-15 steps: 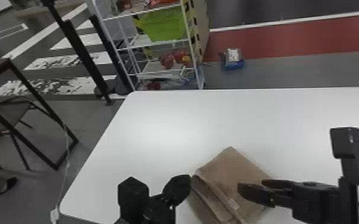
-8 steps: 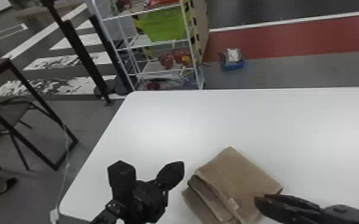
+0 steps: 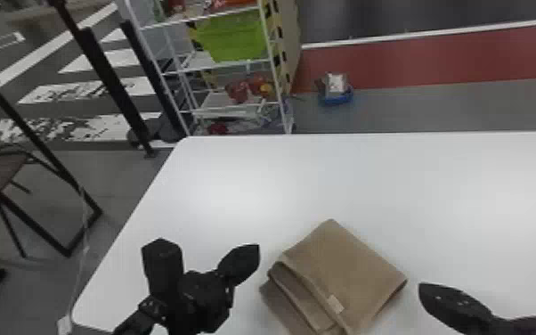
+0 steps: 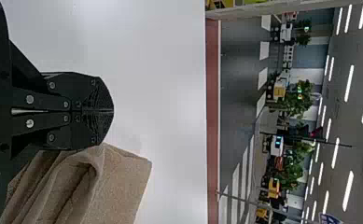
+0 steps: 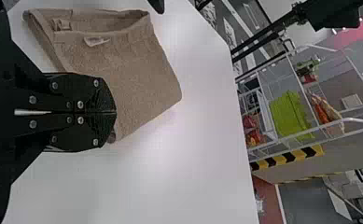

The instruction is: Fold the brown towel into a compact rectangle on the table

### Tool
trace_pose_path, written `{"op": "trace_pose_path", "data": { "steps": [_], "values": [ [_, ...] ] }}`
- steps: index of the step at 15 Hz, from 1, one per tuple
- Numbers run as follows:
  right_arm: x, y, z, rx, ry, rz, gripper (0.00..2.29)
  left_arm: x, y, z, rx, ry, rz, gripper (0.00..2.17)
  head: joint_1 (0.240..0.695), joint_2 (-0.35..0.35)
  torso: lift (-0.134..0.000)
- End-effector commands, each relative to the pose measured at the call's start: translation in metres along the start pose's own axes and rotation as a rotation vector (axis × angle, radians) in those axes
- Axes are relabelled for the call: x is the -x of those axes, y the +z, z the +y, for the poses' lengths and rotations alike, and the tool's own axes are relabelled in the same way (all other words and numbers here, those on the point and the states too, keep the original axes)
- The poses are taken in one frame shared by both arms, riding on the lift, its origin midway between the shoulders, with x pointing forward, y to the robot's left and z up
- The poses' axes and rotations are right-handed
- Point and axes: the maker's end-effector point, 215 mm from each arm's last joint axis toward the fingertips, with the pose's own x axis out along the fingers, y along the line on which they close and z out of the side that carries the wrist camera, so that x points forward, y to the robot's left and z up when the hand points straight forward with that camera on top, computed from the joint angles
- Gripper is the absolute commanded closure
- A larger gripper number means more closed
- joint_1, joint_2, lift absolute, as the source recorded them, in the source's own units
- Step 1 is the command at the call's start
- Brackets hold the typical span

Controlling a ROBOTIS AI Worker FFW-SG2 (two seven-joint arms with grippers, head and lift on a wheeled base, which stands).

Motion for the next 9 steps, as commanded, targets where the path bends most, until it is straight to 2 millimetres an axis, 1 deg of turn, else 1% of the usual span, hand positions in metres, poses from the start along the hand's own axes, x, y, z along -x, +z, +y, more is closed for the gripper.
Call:
{"op": "trace_pose_path", "data": {
  "steps": [1,5,8,9],
  "values": [
    [-0.008,-0.007,-0.012,-0.004,-0.016,0.015,1.77,0.001,0.002,0.000,0.000,-0.001,-0.002,1.79,0.695,0.288,-0.123],
    [-0.022,-0.014,-0.030,-0.003,-0.050,0.046,1.77,0.004,-0.002,0.004,0.005,0.000,0.004,1.79,0.695,0.273,-0.123],
    [-0.041,-0.022,-0.036,-0.013,-0.053,0.113,1.77,0.005,-0.002,0.006,0.008,0.001,0.003,1.79,0.695,0.272,-0.123],
    [-0.048,-0.022,-0.040,-0.006,-0.063,0.124,1.77,0.006,-0.001,0.008,0.008,0.005,0.001,1.79,0.695,0.273,-0.123]
  ]
}}
